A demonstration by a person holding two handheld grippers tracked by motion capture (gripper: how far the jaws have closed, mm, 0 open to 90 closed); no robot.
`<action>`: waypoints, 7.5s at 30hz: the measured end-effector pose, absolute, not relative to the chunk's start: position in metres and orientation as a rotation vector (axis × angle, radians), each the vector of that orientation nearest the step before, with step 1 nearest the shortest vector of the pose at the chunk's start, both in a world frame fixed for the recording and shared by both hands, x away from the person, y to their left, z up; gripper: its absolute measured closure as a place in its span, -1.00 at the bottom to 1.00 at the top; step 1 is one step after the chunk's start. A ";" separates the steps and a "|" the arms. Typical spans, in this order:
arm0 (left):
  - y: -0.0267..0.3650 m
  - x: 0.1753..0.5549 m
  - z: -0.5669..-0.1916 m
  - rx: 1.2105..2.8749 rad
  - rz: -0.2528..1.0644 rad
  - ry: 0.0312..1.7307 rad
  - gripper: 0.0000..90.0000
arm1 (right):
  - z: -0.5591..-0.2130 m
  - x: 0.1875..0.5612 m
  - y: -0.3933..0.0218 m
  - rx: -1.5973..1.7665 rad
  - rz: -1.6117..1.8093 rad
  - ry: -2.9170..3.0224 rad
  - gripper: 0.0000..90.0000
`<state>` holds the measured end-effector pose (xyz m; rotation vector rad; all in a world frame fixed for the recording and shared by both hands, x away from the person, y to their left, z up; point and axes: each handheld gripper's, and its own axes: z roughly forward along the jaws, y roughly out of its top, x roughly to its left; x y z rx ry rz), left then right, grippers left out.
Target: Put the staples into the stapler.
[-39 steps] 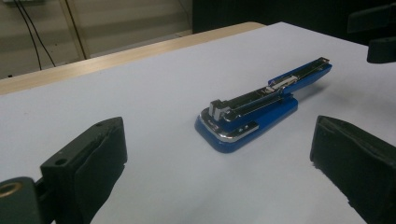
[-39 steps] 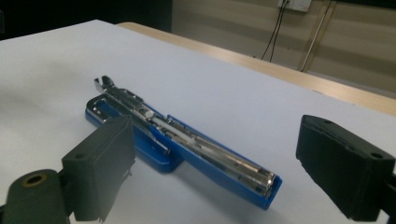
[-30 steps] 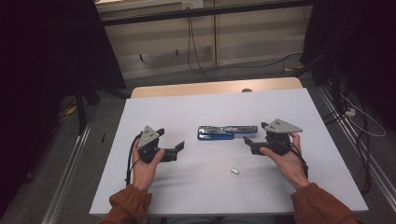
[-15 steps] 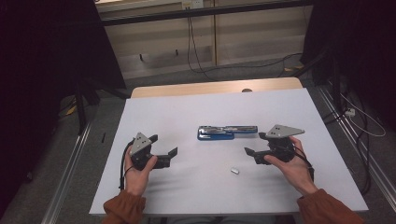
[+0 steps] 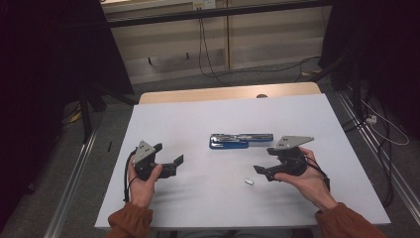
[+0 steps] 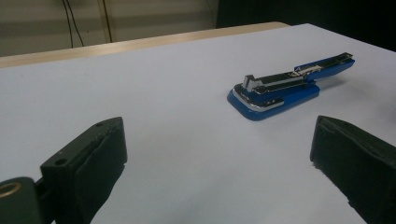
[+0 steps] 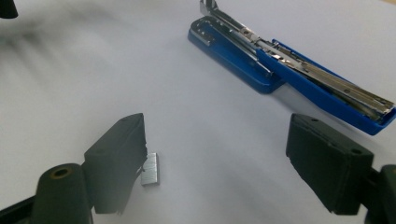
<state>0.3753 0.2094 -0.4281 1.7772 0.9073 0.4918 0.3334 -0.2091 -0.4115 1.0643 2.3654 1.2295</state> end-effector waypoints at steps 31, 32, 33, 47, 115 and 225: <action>0.208 0.362 -0.427 1.779 0.561 0.823 -0.91 | -0.411 0.340 -0.172 0.972 0.886 2.778 -0.02; 0.208 0.362 -0.427 1.778 0.561 0.821 -0.91 | -0.412 0.340 -0.169 0.972 0.862 2.786 0.01; 0.208 0.362 -0.427 1.778 0.562 0.819 -0.91 | -0.412 0.340 -0.167 0.966 0.842 2.798 0.04; 0.206 0.364 -0.429 1.794 0.560 0.821 -0.91 | -0.418 0.351 -0.154 0.937 0.709 2.886 0.26; 0.207 0.365 -0.430 1.791 0.560 0.833 -0.91 | -0.422 0.353 -0.145 0.803 0.603 2.960 0.76; 0.207 0.363 -0.430 1.791 0.548 0.822 -0.91 | -0.350 0.464 -0.115 0.537 0.902 2.766 0.76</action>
